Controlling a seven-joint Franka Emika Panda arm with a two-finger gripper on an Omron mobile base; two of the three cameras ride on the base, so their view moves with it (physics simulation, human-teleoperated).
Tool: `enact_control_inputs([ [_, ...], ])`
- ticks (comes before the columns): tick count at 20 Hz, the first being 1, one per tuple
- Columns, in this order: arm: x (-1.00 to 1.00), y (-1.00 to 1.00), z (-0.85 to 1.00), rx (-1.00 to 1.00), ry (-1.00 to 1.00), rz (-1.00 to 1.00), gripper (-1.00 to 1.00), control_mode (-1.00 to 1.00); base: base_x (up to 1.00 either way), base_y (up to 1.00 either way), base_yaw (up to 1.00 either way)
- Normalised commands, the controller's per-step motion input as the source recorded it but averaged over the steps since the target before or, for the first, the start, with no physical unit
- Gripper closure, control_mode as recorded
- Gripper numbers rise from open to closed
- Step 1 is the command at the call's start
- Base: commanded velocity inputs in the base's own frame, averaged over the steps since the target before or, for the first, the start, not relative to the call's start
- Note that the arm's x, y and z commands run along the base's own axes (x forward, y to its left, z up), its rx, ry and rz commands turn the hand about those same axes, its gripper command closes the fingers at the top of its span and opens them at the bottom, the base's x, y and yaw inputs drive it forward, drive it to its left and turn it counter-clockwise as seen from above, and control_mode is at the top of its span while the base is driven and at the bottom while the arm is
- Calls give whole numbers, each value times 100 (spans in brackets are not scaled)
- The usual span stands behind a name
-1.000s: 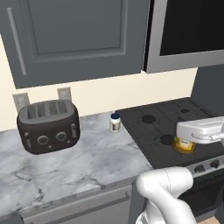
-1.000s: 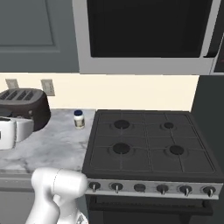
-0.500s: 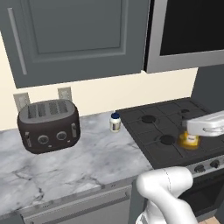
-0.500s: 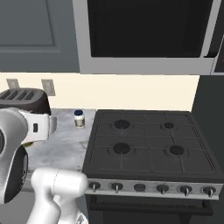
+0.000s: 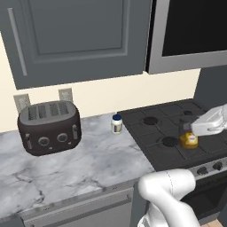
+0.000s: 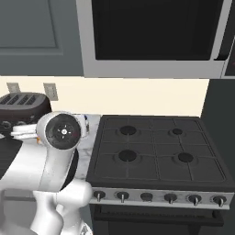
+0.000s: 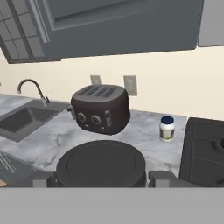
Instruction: Collect the turmeric, mayonnaise, and shaker from the cabinet and place them next to the stove.
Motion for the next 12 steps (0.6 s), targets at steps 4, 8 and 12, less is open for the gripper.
enact_control_inputs([
  [4,60,0,-68,0,-12,16,100,-100,0,0,0],
  [8,57,0,-76,0,-11,18,100,-100,0,0,0],
  [12,59,0,-72,0,-8,19,100,-100,0,0,0],
])
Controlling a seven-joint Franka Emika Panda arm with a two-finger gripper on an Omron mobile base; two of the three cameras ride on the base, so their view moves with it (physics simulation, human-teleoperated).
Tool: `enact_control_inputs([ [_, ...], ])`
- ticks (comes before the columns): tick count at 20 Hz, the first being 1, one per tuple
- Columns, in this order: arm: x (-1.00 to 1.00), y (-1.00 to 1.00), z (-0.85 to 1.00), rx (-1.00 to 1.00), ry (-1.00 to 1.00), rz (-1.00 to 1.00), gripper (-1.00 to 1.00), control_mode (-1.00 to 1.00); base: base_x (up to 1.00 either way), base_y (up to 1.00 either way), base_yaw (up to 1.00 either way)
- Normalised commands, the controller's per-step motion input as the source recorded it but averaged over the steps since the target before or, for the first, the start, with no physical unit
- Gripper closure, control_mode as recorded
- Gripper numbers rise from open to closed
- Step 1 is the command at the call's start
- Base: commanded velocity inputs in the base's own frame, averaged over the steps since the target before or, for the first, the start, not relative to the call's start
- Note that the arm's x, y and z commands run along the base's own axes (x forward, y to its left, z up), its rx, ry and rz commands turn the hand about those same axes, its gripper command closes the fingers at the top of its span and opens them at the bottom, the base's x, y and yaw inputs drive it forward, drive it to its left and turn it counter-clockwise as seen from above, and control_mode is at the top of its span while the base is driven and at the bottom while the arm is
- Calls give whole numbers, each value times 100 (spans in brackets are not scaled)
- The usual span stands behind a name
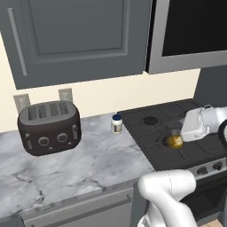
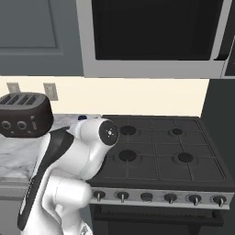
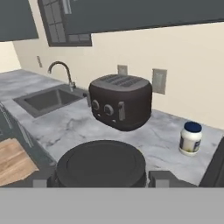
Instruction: Collect the turmeric, mayonnaise, and shaker from the cabinet and place them next to the stove.
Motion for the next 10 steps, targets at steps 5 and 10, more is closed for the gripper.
enact_control_inputs([
  [5,62,0,-50,0,-6,14,100,-100,0,0,0],
  [10,68,0,-29,1,-5,10,100,-100,0,0,0],
])
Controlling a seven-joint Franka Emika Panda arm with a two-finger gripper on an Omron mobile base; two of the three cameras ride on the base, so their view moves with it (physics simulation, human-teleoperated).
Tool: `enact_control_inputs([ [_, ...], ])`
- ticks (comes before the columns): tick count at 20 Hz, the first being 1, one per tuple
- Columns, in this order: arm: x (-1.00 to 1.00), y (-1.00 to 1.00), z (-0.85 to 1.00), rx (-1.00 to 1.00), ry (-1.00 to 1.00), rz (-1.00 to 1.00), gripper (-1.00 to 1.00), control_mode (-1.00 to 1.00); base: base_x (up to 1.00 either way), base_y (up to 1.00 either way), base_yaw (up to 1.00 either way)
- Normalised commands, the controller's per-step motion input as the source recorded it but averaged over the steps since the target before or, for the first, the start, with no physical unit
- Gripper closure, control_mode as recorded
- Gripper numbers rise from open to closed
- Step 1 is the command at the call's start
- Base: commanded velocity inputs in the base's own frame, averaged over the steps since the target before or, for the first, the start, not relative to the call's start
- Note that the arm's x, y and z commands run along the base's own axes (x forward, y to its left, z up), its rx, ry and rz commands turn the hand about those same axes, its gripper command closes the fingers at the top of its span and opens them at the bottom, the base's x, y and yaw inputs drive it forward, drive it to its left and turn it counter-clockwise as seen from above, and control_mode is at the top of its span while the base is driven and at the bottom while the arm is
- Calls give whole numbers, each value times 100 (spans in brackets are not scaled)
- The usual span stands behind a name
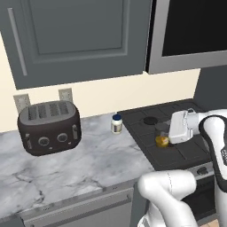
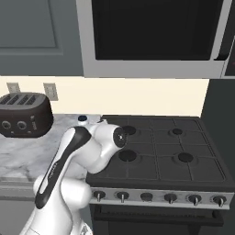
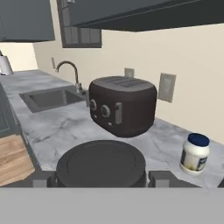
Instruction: Collect the turmeric, mayonnaise, and shaker from the cabinet and place them next to the stove.
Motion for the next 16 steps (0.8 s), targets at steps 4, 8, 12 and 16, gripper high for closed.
enact_control_inputs([
  [4,69,3,-20,2,-3,9,100,-100,0,0,0],
  [8,68,8,-23,1,0,7,100,-100,0,0,0],
  [12,67,12,-27,1,0,8,100,-100,0,0,0],
  [16,62,12,-27,1,0,8,100,-100,0,0,0],
])
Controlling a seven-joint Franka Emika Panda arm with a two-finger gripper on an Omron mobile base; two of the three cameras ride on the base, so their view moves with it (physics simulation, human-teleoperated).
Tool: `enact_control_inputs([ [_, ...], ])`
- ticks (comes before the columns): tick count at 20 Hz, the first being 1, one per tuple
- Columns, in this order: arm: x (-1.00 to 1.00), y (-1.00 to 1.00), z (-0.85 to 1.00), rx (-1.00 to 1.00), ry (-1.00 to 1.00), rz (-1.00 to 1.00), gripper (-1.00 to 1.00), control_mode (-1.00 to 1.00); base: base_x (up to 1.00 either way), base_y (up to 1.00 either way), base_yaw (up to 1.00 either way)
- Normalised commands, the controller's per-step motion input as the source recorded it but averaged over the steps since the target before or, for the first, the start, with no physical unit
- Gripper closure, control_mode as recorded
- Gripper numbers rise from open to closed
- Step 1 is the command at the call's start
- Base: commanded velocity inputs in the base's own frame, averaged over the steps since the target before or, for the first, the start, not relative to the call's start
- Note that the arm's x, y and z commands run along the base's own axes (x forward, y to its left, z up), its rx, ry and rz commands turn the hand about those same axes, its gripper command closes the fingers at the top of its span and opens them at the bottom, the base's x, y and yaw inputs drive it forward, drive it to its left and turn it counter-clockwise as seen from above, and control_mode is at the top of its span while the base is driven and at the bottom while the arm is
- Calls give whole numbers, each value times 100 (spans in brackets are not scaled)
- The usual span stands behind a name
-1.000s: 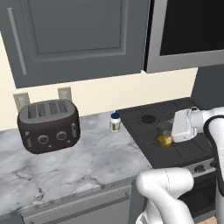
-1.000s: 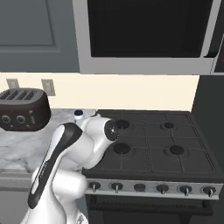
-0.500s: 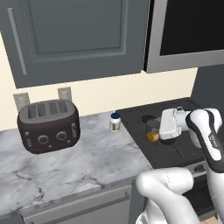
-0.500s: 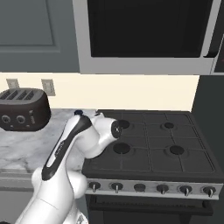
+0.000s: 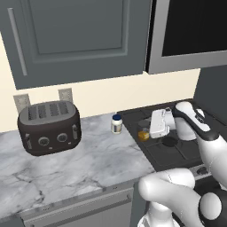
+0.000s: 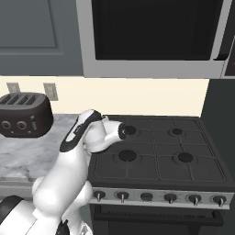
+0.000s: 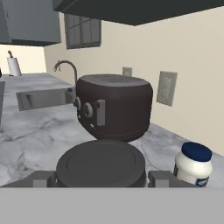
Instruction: Collect the turmeric, mayonnaise, and shaker from the cabinet and place them next to the stove.
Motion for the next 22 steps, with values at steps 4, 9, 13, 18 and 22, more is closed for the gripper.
enact_control_inputs([
  [4,52,12,-33,2,0,11,100,-100,0,0,0],
  [9,32,12,-43,1,0,14,100,-100,0,0,0],
  [13,28,13,-44,2,1,16,100,-100,0,0,0],
  [18,29,8,-29,4,0,14,100,-100,0,0,0],
  [22,31,0,-13,5,0,12,100,-100,0,0,0],
])
